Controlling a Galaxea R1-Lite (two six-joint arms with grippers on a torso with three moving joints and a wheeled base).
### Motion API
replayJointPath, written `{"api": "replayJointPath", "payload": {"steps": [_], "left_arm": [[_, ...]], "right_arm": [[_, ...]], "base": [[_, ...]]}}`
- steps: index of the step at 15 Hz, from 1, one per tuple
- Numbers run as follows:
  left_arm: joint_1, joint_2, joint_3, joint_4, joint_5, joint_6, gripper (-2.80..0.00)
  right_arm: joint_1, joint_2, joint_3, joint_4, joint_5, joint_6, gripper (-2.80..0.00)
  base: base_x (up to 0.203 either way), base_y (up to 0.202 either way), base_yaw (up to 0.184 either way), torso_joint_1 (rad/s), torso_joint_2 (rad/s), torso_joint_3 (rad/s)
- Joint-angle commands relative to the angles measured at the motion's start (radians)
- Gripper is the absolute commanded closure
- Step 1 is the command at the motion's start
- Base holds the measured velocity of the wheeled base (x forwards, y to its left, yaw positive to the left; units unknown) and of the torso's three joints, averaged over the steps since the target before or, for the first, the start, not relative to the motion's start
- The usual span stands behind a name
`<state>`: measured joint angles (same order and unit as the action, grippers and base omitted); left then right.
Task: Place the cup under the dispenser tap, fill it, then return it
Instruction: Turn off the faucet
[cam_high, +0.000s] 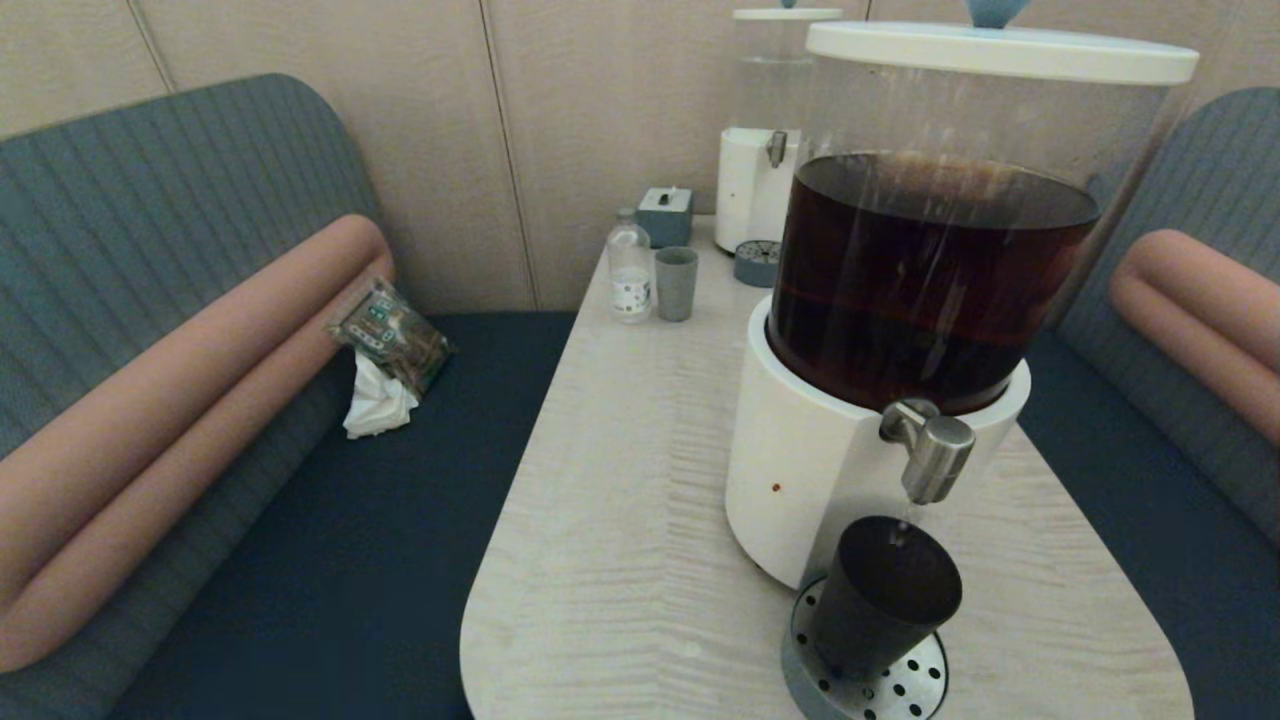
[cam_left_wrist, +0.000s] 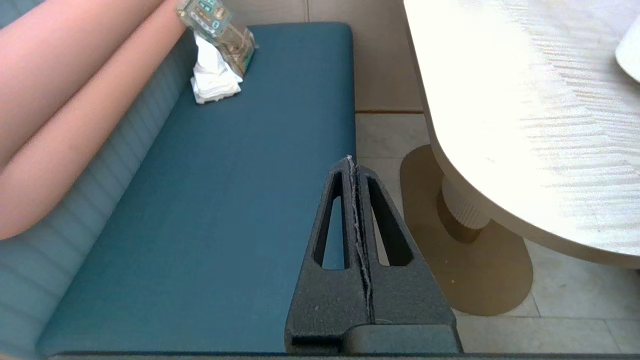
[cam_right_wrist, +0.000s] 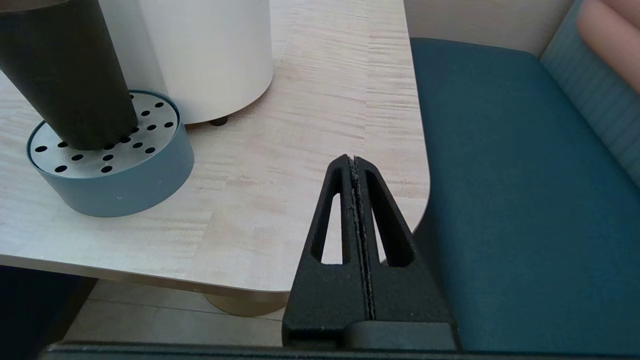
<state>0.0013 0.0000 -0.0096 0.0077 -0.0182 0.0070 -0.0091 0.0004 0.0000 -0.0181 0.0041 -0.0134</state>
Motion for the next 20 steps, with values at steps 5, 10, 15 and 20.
{"api": "replayJointPath", "payload": {"steps": [5,10,15,20], "left_arm": [[0.000,0.000,0.003,-0.015,0.013,-0.040,0.00],[0.000,0.001,-0.003,-0.016,0.018,-0.041,0.00],[0.000,0.011,-0.247,0.128,-0.040,-0.129,0.00],[0.000,0.148,-0.405,0.173,-0.081,-0.146,0.00]], "right_arm": [[0.000,-0.002,0.006,0.000,0.001,0.000,0.00],[0.000,-0.002,0.006,0.000,0.001,0.000,0.00],[0.000,-0.002,0.006,0.000,0.001,0.000,0.00],[0.000,-0.002,0.006,0.000,0.001,0.000,0.00]], "base": [[0.000,0.000,0.000,0.000,0.00,0.000],[0.000,0.000,0.000,0.000,0.00,0.000],[0.000,0.000,0.000,0.000,0.00,0.000],[0.000,0.000,0.000,0.000,0.00,0.000]]}}
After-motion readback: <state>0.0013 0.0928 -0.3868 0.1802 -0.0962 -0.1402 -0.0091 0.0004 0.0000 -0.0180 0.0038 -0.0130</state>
